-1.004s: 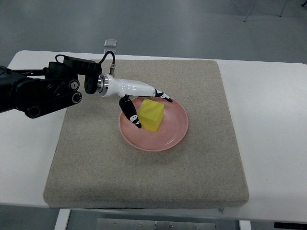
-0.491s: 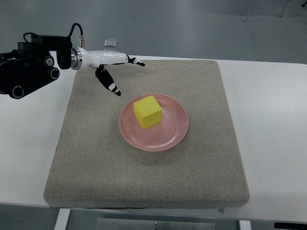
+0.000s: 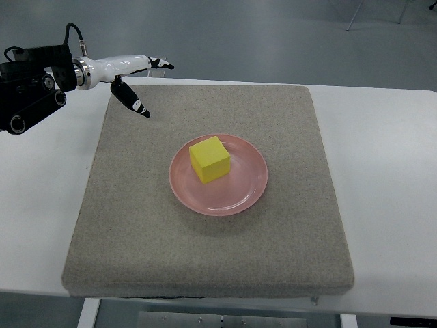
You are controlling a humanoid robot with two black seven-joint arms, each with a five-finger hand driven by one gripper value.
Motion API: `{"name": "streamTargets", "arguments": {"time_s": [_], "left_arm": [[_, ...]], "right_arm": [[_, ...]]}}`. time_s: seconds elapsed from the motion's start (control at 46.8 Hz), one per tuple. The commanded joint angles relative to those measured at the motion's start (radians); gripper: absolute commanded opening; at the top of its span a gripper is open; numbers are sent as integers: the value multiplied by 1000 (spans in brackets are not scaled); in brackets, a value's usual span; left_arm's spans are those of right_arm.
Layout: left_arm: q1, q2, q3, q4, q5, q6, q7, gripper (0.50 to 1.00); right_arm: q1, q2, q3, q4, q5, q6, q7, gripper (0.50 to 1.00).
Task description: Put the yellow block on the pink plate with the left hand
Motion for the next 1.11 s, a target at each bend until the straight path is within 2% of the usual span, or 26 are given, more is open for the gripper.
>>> {"name": "streamTargets", "arguments": {"time_s": [0.0, 0.299, 0.384, 0.491, 0.619, 0.748, 0.876, 1.089], "left_arm": [[5, -5, -4, 34, -74, 44, 2, 979], [60, -55, -16, 114, -358, 147, 0, 973], [90, -83, -29, 159, -446, 150, 0, 973], [99, -94, -56, 160, -525, 139, -6, 971], [137, -95, -114, 160, -541, 134, -67, 958], [174, -97, -228, 166, -552, 128, -95, 962], [221, -118, -311, 173, -593, 125, -94, 962], [225, -163, -323, 232, -763, 139, -81, 975]], "right_arm": [[-1, 0, 1, 0, 0, 0, 0, 924], [-1, 0, -1, 0, 0, 0, 0, 924], [0, 0, -1, 0, 0, 0, 0, 924], [0, 0, -1, 0, -1, 0, 0, 924], [0, 0, 1, 0, 0, 0, 0, 924], [0, 0, 1, 0, -1, 0, 0, 924], [0, 0, 1, 0, 0, 0, 0, 924], [0, 0, 1, 0, 0, 0, 0, 924]]}}
